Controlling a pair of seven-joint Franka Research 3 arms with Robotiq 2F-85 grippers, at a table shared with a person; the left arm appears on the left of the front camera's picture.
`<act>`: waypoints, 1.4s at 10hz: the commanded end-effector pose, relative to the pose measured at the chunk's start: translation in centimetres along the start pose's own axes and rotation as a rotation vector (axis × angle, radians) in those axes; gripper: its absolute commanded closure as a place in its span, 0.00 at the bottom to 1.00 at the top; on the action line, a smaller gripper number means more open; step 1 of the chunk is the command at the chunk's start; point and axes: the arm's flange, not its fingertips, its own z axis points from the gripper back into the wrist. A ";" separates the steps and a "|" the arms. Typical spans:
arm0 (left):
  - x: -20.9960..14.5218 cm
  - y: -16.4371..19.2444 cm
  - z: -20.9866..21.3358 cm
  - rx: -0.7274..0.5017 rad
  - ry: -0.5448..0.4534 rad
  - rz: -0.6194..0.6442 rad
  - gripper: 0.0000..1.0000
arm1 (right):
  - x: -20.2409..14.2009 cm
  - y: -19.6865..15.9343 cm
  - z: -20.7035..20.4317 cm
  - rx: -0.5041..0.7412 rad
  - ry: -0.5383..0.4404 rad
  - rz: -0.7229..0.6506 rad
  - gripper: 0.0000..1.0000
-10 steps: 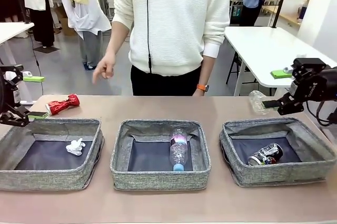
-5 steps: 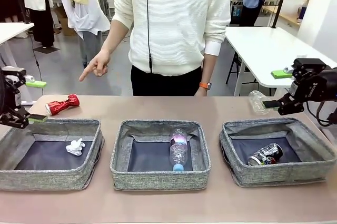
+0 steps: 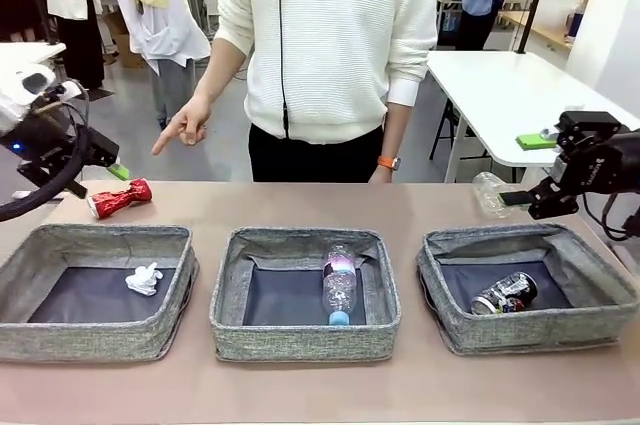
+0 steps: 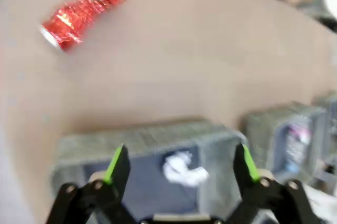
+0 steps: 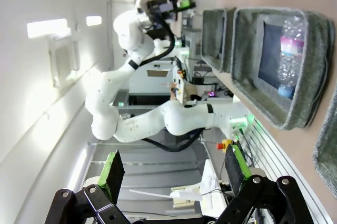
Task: Sort the waste into the appropriate baskets.
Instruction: Pick up the waste item pointed out by the person.
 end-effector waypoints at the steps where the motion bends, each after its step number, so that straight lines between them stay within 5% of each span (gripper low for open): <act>1: 0.3 -0.6 -0.6 0.776 -0.171 -0.013 0.00 | 0.0 0.2 0.2 0.015 0.006 0.019 0.00; 2: 0.7 -1.1 -0.5 0.780 -0.236 -0.016 0.00 | 0.0 0.2 0.2 0.015 0.006 0.019 0.00; 3: 1.2 -0.3 -0.2 0.145 -0.067 -0.054 0.00 | 0.0 0.2 0.2 0.015 0.006 0.019 0.00; 7: 1.2 -1.0 -0.9 0.205 -0.090 -0.055 0.00 | 0.0 0.2 0.2 0.015 0.006 0.019 0.00; 12: 9.3 1.9 -9.9 0.316 0.121 -0.130 0.00 | 0.0 0.2 0.2 0.015 0.006 0.019 0.00; 14: 11.1 3.7 -12.3 0.369 0.127 -0.170 0.00 | 0.0 0.2 0.2 0.015 0.006 0.019 0.00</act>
